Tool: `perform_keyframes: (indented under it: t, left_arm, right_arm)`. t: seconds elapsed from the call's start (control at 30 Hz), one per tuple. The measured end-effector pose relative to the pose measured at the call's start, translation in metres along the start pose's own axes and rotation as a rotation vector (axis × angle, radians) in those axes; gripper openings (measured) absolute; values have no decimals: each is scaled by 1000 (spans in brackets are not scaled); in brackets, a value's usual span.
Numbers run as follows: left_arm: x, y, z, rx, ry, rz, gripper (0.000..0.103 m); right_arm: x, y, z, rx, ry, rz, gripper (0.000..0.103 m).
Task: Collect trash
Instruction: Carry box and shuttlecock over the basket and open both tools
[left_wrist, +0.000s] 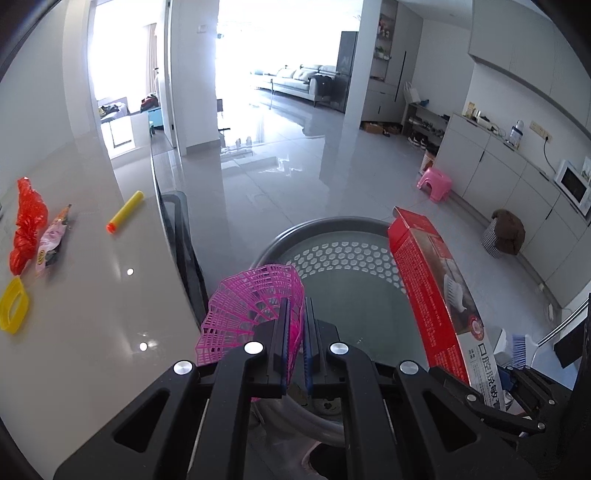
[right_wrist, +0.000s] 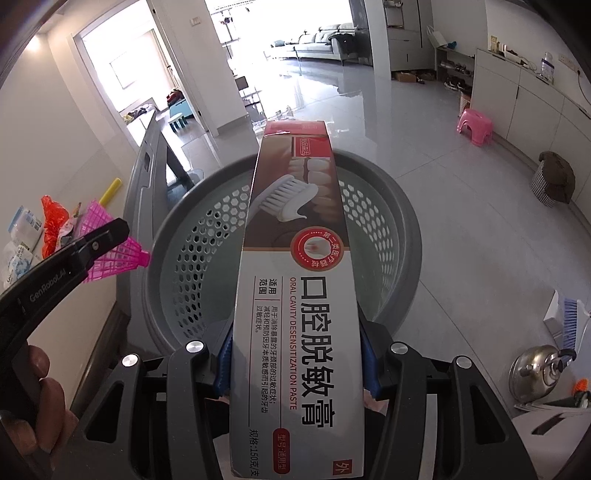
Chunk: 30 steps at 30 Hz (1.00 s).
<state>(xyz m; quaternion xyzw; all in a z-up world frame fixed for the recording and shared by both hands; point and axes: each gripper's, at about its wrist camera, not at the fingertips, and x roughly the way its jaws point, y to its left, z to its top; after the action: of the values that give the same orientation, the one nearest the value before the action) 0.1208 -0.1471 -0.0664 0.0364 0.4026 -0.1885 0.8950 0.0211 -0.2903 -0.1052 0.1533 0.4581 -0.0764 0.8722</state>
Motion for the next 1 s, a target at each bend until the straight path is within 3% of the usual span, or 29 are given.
perform_keyframes:
  t: [0.57,0.73,0.83,0.9,1.0]
  left_arm:
    - [33,-9,2,18,82,5,9]
    - [29,-6,2,14,84,10,12]
    - [25,-6,1,9,82,15,25]
    - [22,-7,0,4,69,21,47]
    - [14,-9,2,3,42,35,56]
  right_arm:
    - [13,-6,5,-14,3,9,52]
    - [1,-10,5,-1,-39,36,64]
    - [-3,-11,5,0,-55,35,64]
    - [-5,-13,6,6,-60,34,64]
    - [-7,-17,4,17,-62,33,64]
